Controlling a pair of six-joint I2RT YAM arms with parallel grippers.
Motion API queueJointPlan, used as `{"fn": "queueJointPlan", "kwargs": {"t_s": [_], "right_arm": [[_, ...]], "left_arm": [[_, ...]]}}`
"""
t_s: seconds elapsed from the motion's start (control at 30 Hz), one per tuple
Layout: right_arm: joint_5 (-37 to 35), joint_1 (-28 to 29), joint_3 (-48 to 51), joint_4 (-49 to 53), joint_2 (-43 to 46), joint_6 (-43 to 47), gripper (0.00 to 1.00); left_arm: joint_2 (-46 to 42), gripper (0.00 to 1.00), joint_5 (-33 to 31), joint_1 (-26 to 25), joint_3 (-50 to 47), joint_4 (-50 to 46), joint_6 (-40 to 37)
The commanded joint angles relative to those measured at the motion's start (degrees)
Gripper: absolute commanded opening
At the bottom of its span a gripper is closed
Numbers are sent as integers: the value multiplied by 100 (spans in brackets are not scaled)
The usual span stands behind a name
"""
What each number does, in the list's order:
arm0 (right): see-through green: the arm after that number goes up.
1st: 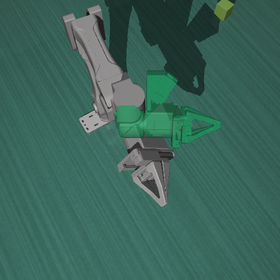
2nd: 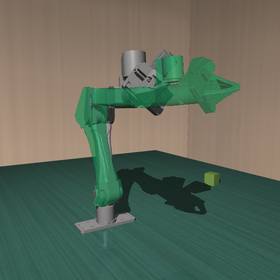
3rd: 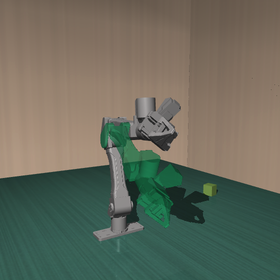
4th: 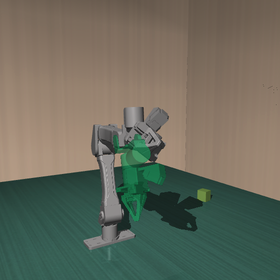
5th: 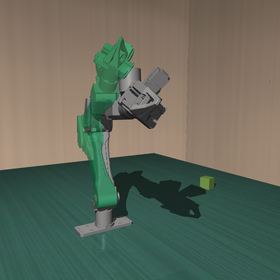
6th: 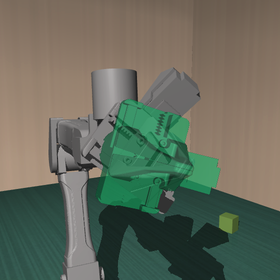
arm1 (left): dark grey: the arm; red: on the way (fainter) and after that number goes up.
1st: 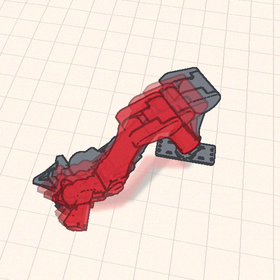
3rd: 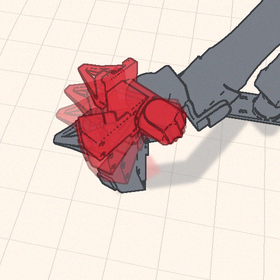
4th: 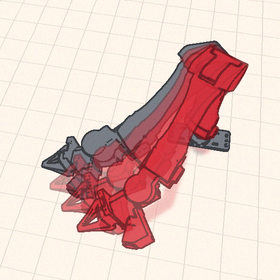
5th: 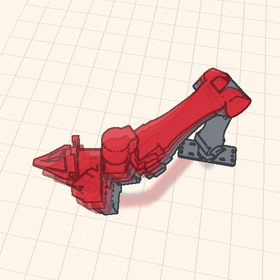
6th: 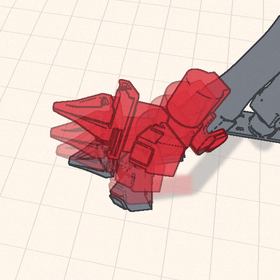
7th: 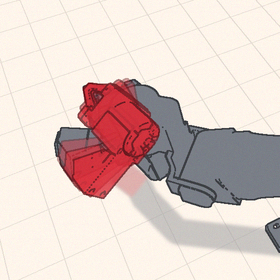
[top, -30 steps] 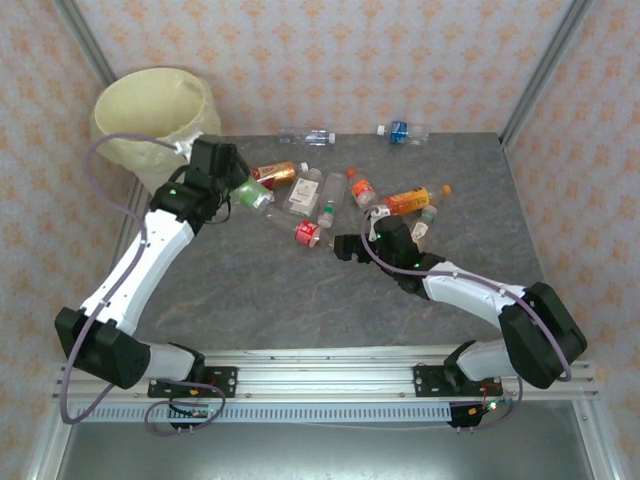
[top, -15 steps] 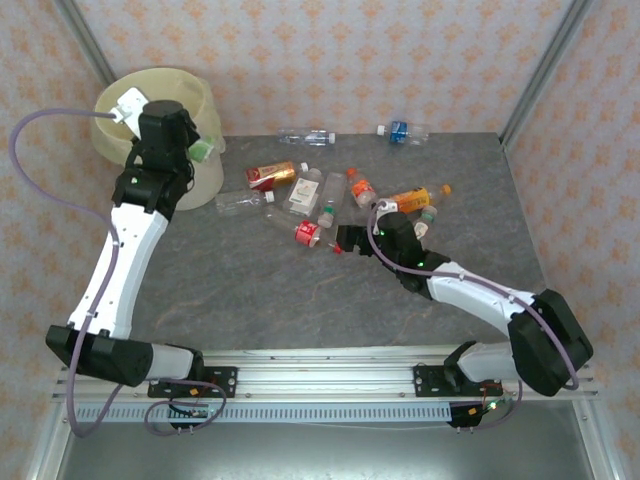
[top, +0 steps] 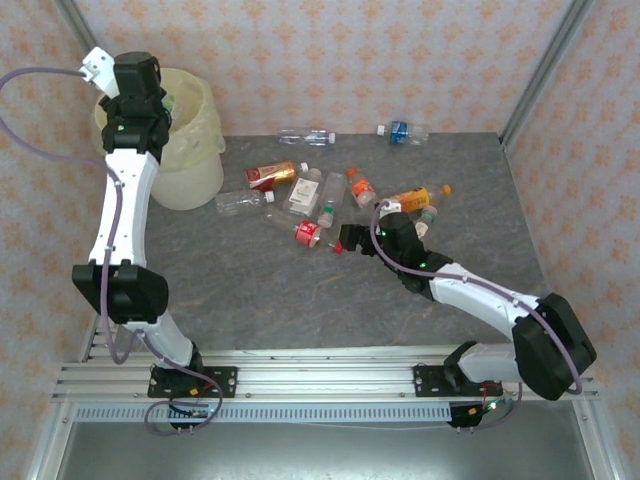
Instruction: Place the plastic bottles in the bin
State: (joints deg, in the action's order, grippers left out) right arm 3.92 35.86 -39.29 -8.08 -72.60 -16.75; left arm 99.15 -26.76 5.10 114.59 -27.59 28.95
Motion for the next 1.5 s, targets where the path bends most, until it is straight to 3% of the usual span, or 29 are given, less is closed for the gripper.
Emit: {"fn": "queueJointPlan", "kwargs": {"t_s": [0.0,0.13,0.4,0.5,0.73,1.13,1.47], "right_arm": [[-199,17,-97,126,192,-71,99],[-203,15,-156,217,191,1,99],[-184,13,-228,285,87,57,99],[-171,9,-228,278,1,-10,99],[-90,9,-314,304,-227,-160,99],[134,13,-542,360,-699,-261,99],[91,16,-586,302,-758,-372,99]], "left_arm": [[227,52,-259,189,301,-436,-162],[689,52,-85,476,505,-452,-314],[2304,51,124,800,2458,-1826,-1158],[2461,51,351,816,2466,-1607,-1646],[2908,52,1939,817,2862,-1656,-2587],[3338,55,2807,817,3217,-2191,-3182],[3392,68,3534,813,3229,-2487,-3317]]}}
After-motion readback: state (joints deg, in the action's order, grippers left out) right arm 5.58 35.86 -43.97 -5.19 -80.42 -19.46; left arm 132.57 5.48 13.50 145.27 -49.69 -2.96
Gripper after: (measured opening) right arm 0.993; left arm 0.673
